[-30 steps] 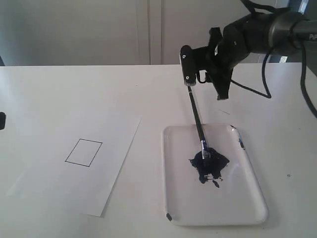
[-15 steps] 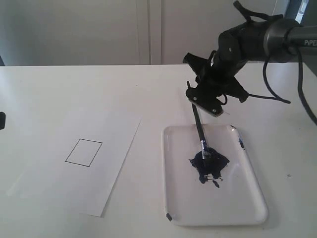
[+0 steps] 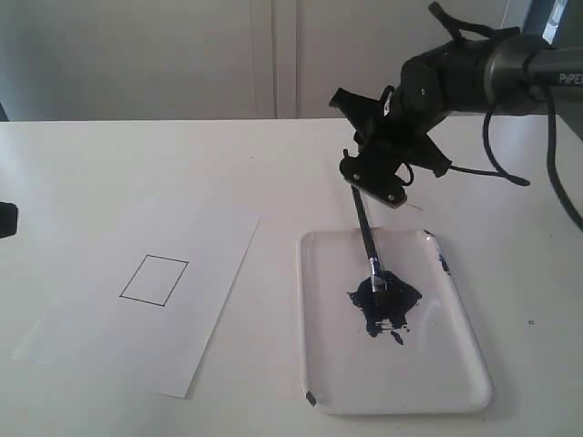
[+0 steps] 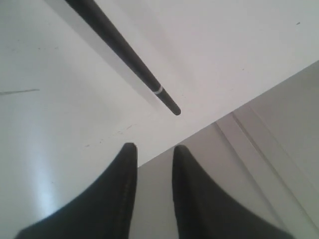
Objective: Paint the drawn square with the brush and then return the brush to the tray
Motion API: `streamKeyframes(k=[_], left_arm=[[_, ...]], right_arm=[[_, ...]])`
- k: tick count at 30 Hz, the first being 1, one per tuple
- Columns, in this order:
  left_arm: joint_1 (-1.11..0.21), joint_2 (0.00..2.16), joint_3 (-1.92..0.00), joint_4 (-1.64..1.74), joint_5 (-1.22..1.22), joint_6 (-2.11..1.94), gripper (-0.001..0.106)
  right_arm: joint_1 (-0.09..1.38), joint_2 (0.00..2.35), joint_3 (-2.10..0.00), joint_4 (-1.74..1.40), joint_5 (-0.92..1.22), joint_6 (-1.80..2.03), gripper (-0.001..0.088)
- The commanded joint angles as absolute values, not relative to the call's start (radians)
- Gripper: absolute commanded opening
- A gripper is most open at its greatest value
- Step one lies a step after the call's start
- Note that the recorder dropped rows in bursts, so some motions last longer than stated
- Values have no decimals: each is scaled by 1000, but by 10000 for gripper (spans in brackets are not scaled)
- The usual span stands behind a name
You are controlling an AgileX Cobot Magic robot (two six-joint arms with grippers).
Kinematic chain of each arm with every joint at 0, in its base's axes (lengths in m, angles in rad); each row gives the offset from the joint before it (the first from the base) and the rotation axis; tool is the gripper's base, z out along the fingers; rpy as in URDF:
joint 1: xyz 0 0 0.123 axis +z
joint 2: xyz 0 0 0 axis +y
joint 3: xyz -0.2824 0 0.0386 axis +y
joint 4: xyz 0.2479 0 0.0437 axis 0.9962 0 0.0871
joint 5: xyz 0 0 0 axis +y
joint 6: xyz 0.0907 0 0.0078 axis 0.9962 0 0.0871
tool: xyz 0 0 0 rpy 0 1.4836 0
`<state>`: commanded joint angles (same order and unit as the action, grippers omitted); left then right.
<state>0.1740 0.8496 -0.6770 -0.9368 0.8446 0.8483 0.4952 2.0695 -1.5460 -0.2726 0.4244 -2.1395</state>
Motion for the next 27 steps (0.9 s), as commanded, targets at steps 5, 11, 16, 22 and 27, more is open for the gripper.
streamKeyframes(k=[5, 11, 16, 22, 27], left_arm=[[174, 850, -677, -939, 834, 841, 0], [174, 850, -677, -939, 836, 842, 0], [174, 850, -677, -939, 836, 842, 0], [174, 850, -677, -937, 836, 842, 0], [174, 850, -677, -939, 836, 842, 0]], right_arm=[[531, 2104, -1546, -496, 466, -2140, 242], [550, 2137, -1546, -565, 433, -2140, 242], [564, 2164, -1546, -589, 381, -2140, 242], [578, 2176, -1546, -606, 374, -2140, 242], [581, 2176, -1546, -644, 450, -2140, 221]])
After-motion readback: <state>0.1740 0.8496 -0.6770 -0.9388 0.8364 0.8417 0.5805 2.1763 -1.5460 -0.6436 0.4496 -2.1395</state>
